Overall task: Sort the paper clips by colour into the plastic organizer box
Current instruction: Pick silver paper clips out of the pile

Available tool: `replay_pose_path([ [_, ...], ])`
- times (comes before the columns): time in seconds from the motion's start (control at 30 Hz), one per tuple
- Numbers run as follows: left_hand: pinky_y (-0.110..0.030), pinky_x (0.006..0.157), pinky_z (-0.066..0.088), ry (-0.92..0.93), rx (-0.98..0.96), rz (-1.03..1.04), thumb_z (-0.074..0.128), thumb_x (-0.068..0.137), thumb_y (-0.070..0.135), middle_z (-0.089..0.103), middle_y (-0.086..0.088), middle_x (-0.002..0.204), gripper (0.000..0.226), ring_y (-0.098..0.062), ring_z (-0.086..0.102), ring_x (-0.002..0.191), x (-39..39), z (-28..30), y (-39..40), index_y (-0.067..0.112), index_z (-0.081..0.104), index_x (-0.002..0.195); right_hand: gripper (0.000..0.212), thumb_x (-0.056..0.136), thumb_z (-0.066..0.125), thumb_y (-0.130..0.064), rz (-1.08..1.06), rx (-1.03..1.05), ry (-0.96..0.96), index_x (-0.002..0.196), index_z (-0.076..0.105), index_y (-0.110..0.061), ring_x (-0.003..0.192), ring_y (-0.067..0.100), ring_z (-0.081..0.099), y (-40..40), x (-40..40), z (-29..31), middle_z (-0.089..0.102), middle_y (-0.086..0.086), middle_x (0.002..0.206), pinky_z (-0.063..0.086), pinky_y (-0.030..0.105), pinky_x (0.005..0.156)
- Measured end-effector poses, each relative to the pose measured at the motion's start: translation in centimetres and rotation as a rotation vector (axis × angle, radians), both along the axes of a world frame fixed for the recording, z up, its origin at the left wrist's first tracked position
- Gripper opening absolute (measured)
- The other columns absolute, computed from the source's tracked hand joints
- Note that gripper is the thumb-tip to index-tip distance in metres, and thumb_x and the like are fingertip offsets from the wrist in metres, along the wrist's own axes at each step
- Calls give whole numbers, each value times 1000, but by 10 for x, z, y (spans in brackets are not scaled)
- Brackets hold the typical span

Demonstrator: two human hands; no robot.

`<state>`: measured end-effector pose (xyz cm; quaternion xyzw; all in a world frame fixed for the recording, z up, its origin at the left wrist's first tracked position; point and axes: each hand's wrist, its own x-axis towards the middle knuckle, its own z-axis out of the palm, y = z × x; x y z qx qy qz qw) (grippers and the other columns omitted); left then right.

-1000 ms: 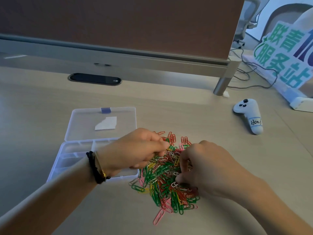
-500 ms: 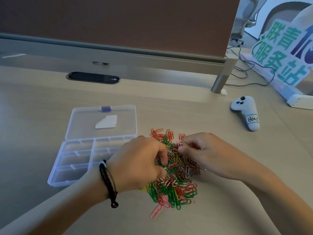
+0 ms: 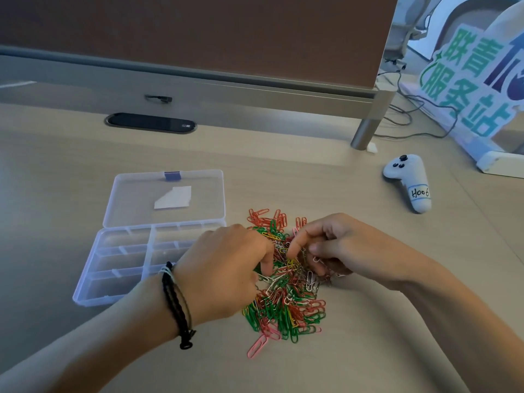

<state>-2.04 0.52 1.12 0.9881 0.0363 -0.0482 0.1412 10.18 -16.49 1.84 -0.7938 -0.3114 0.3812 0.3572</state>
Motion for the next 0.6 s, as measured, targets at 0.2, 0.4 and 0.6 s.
replay_pose_path([
  [0.2,-25,58,29,20,2,-19,63,90,40,43,15,69,6,-5,45,68,0,4,1,35,63,95,44,97,62,-37,63,68,-138,64,57,-7,57,16,33,3,-5,-2,39,3,58,25,30,54],
  [0.4,-20,54,26,46,-19,-53,55,94,34,49,15,70,5,1,43,63,0,1,-2,33,54,90,38,90,71,-33,107,54,-199,62,60,-10,59,15,39,5,-7,-3,45,2,57,33,32,58],
  [0.6,-21,50,31,-22,-557,-3,41,104,24,42,11,52,23,-5,33,47,1,17,15,23,46,82,14,83,79,-29,150,33,-228,71,73,-23,54,9,40,4,-10,2,49,-3,56,34,26,55],
])
